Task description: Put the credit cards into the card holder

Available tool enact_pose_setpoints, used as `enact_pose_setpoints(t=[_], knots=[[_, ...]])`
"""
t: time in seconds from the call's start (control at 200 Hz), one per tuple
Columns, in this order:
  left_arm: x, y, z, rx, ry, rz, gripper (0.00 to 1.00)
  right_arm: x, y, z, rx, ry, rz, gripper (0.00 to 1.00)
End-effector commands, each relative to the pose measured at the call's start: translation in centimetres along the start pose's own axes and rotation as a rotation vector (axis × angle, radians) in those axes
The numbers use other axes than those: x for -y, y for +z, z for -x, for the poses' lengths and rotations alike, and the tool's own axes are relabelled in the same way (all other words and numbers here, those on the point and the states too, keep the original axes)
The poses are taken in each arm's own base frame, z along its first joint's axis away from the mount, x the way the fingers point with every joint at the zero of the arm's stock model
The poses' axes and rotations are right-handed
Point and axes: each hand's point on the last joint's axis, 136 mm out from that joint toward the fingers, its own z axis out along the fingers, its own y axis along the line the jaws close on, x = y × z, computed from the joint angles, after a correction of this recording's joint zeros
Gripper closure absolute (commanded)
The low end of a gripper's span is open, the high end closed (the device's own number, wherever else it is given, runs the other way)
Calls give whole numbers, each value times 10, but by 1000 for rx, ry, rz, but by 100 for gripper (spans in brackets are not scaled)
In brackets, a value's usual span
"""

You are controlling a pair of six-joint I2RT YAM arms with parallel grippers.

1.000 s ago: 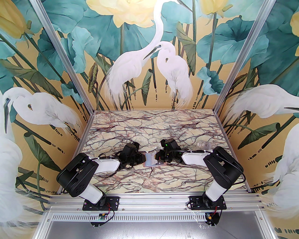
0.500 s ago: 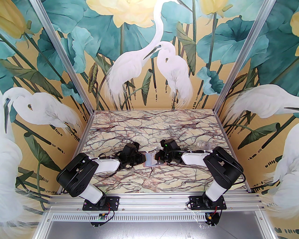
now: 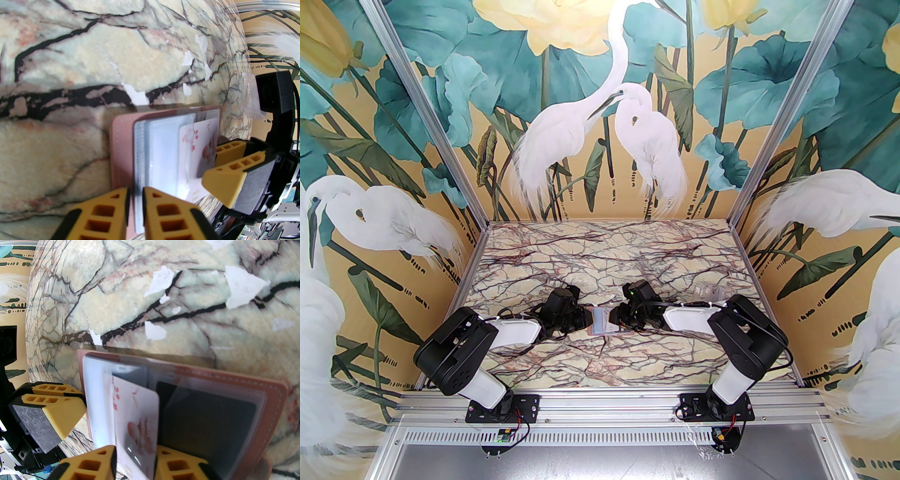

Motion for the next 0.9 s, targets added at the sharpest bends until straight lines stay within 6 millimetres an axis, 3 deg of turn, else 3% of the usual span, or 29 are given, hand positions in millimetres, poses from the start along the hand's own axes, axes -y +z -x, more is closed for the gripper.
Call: enact_pose_setpoints(t=[0.0, 0.205, 0.895], knots=[[-26, 4, -16, -36, -29, 81, 80, 6, -4, -2, -4, -12, -50, 61], [-26, 4, -16, -36, -29, 80, 80, 1, -7, 2, 5, -26, -55, 56], [-26, 4, -16, -38, -28, 80, 80, -1, 4, 6, -18, -31, -67, 58]])
